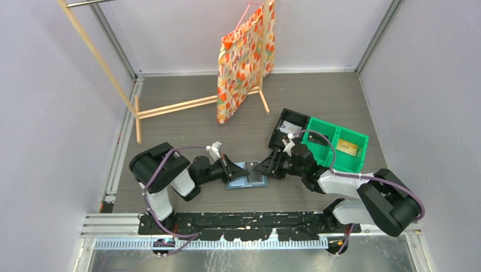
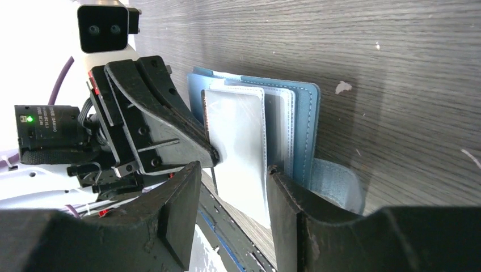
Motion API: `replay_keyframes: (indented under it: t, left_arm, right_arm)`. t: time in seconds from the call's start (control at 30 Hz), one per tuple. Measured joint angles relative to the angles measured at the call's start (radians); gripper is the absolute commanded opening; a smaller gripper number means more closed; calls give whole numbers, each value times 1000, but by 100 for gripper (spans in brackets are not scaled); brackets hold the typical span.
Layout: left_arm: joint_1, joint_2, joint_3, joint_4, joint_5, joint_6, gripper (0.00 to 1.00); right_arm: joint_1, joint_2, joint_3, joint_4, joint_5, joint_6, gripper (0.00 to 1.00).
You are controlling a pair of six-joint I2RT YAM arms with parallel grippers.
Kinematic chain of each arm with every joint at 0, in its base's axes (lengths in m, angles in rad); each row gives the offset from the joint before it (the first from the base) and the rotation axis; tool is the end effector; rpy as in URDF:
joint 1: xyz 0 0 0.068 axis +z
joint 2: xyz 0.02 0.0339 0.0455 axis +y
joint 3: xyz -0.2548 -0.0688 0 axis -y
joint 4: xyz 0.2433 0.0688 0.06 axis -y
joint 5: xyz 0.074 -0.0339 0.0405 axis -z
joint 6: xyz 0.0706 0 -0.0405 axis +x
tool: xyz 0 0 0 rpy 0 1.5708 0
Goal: Take the credit cards out of the card holder
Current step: Remove the credit card from the card holder.
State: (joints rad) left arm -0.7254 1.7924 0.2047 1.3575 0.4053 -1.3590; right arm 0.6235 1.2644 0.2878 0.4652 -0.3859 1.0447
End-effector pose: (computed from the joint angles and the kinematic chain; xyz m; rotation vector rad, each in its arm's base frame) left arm 0.1814 -0.1980 0.0861 -0.3417 2.1823 -1.7183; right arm 0.1880 0.1679 0.1202 0.2288 2.3584 1.3300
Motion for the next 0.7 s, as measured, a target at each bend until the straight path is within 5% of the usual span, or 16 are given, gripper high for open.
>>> replay_keyframes:
  t: [0.7]
  left_arm:
    - [0,-32,6,0,26,-26,1]
  right_arm:
    - [-117,389,-134,724,-188,290,20]
